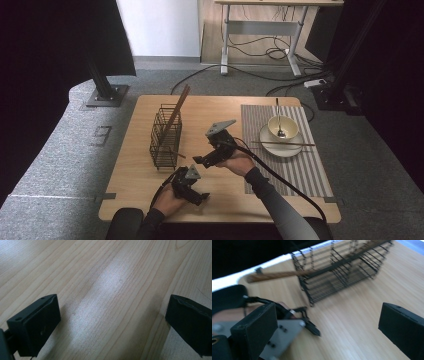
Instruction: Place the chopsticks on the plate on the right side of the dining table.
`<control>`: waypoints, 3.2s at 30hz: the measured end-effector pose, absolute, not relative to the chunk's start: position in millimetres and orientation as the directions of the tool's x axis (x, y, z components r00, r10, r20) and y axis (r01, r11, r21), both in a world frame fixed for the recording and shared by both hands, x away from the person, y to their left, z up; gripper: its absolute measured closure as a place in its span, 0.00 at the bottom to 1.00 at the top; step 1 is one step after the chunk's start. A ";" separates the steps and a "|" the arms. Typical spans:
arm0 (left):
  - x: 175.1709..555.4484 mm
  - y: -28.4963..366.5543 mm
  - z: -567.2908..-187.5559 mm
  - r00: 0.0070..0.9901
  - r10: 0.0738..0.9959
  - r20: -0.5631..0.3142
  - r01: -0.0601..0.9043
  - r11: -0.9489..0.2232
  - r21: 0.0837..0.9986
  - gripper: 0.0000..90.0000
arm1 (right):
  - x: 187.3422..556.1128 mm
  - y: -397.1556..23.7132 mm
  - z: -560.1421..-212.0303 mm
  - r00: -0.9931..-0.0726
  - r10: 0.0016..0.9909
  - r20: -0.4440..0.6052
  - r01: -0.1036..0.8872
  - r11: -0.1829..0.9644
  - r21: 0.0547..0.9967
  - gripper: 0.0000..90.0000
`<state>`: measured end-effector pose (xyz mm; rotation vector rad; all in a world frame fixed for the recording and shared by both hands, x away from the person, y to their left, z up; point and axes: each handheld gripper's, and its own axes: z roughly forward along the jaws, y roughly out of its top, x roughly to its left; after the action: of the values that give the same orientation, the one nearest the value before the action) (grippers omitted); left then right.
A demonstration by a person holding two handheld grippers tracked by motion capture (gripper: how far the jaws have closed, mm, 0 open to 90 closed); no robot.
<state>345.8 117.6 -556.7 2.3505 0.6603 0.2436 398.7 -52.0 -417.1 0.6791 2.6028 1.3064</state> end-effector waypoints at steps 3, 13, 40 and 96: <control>345.7 117.4 -556.8 0.853 0.522 -0.004 0.395 -0.641 0.658 0.00 | 397.7 -44.6 -417.9 -0.894 0.439 0.087 0.329 0.512 0.793 0.02; 345.8 117.4 -557.0 0.854 0.520 -0.007 0.395 -0.641 0.658 0.00 | 395.8 -18.3 -420.3 -0.914 0.395 0.088 0.301 0.519 0.800 0.03; 346.2 117.5 -556.8 0.857 0.515 -0.003 0.391 -0.646 0.655 0.00 | 413.4 -4.6 -414.5 -0.873 0.487 -0.005 0.266 0.485 0.833 0.51; 346.2 117.5 -556.8 0.855 0.518 0.000 0.391 -0.647 0.655 0.00 | 394.5 -54.7 -348.1 -0.897 0.440 -0.032 0.188 0.447 0.874 0.93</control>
<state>346.2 117.5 -556.8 2.3532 0.6567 0.2452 394.5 -54.7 -348.1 0.5433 2.4458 1.4291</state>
